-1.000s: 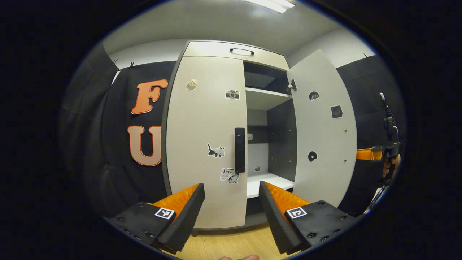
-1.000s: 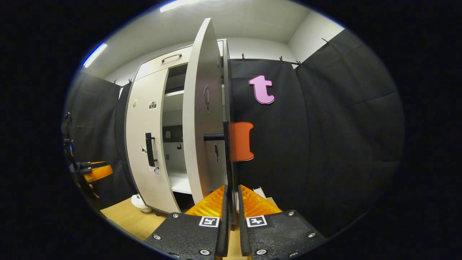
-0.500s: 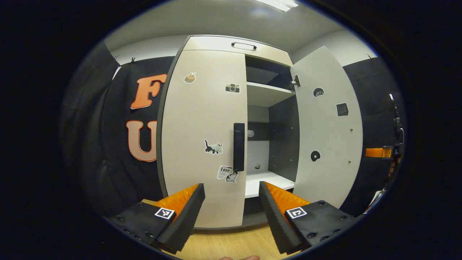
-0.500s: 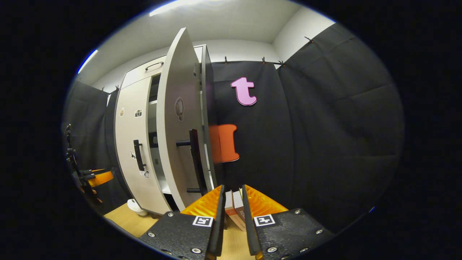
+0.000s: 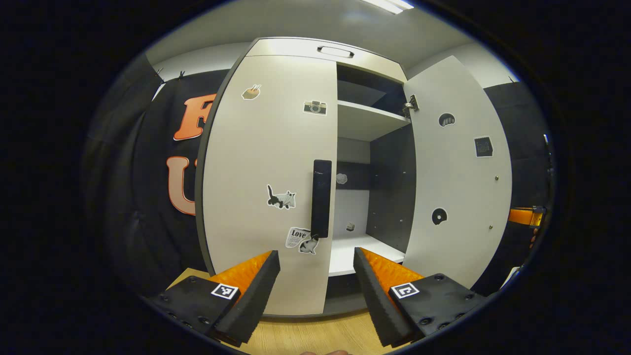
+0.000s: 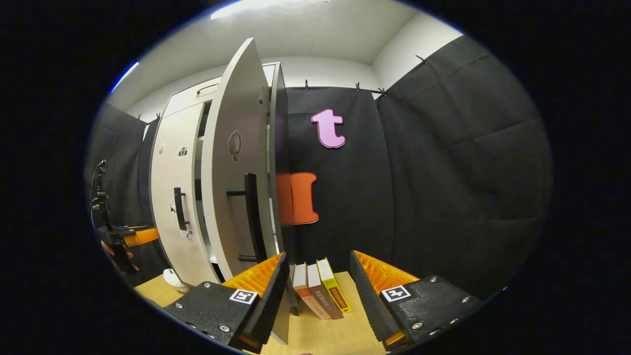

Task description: Open the right door of the double-door shoe cabinet with the right hand, and open the left door with the left hand.

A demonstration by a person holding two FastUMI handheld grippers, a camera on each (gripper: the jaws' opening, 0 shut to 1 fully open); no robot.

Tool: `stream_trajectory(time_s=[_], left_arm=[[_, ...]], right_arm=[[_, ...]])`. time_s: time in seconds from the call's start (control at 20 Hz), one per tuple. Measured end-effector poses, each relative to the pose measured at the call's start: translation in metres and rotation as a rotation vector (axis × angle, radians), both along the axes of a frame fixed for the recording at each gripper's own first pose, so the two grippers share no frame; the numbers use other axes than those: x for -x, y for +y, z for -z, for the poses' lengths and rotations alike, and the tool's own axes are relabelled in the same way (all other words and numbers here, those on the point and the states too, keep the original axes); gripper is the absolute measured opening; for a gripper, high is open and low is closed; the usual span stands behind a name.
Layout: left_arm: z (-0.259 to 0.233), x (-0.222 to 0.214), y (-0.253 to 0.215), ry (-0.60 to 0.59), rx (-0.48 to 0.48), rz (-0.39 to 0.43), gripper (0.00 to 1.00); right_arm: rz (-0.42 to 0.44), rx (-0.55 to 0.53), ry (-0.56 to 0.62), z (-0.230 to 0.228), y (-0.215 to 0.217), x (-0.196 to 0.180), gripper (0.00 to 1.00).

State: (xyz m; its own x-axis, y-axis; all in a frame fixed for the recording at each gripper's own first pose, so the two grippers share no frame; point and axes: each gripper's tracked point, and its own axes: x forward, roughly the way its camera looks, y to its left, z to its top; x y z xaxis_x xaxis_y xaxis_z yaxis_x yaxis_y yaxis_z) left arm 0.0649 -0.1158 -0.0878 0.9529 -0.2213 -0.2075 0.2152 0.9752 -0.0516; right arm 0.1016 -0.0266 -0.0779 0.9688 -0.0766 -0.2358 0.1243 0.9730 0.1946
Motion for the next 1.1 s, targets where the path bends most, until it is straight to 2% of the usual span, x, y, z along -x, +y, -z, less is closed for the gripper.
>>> stream_trajectory(time_s=[0.25,0.45,0.6,0.9,1.1], left_arm=[[0.009,-0.025,-0.008,0.029,-0.005,0.001,0.96],[0.004,-0.052,-0.009,0.004,-0.036,-0.043,0.96],[0.002,-0.073,-0.015,-0.007,-0.026,-0.037,0.96],[-0.01,-0.116,-0.02,-0.033,-0.046,-0.064,0.89],[-0.007,-0.133,-0.021,-0.017,-0.095,-0.115,0.85]], right_arm=[[0.017,-0.012,-0.032,-0.009,-0.008,-0.001,0.78],[0.035,-0.012,-0.054,-0.012,-0.015,-0.002,0.78],[0.036,-0.012,-0.044,-0.005,-0.017,-0.002,0.78],[0.044,0.011,-0.017,0.007,-0.023,-0.003,0.78],[0.042,0.012,-0.001,0.01,-0.022,-0.003,0.78]])
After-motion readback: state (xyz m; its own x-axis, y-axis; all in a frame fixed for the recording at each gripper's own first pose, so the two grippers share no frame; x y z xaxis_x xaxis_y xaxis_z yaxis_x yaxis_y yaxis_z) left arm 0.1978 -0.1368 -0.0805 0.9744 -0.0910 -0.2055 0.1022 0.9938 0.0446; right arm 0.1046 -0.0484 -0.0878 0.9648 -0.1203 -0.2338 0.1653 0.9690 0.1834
